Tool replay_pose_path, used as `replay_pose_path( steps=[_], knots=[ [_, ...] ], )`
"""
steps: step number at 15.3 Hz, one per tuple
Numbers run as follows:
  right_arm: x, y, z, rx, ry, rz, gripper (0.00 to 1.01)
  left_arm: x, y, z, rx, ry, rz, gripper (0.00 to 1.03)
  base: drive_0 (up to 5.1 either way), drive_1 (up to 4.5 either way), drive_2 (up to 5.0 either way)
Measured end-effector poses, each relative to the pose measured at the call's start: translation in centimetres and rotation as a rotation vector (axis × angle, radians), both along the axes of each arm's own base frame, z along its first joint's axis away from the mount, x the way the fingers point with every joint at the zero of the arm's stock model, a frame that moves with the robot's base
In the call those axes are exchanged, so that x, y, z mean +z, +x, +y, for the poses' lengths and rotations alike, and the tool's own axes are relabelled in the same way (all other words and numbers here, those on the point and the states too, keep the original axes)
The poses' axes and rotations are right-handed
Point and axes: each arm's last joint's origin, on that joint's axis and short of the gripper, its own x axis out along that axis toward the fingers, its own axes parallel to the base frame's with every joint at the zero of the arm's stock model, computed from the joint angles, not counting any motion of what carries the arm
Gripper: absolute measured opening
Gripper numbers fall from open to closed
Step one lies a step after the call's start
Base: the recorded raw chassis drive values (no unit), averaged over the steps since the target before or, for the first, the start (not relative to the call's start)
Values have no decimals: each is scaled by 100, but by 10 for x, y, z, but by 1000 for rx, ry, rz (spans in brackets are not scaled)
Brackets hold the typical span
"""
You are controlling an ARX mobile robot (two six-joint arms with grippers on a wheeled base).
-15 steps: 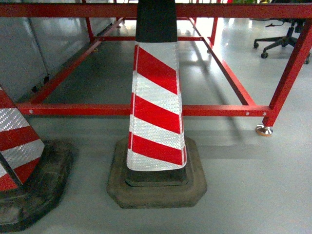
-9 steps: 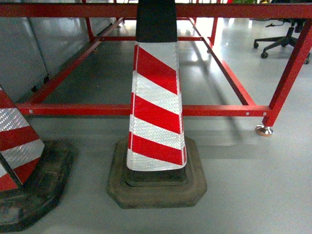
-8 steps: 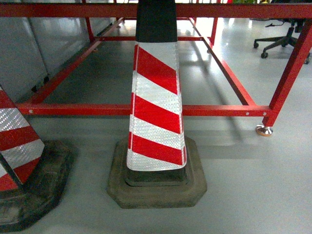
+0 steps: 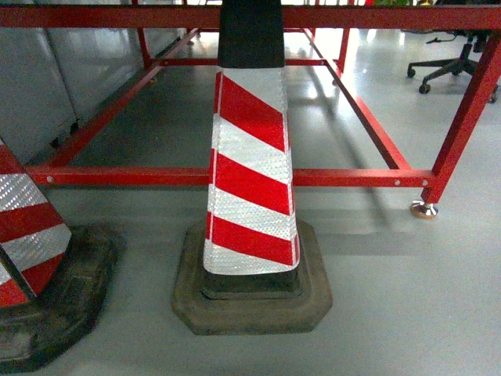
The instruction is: Sort blue parts and orange caps into right shelf containers
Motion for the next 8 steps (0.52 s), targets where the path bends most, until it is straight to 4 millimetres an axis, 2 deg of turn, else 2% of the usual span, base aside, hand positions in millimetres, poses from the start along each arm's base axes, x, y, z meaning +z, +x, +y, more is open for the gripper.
replay_pose_path(
  steps=[8],
  knots=[
    [0,0,0,0,0,2,98,0,0,0,0,0,3,98,0,0,0]
  ],
)
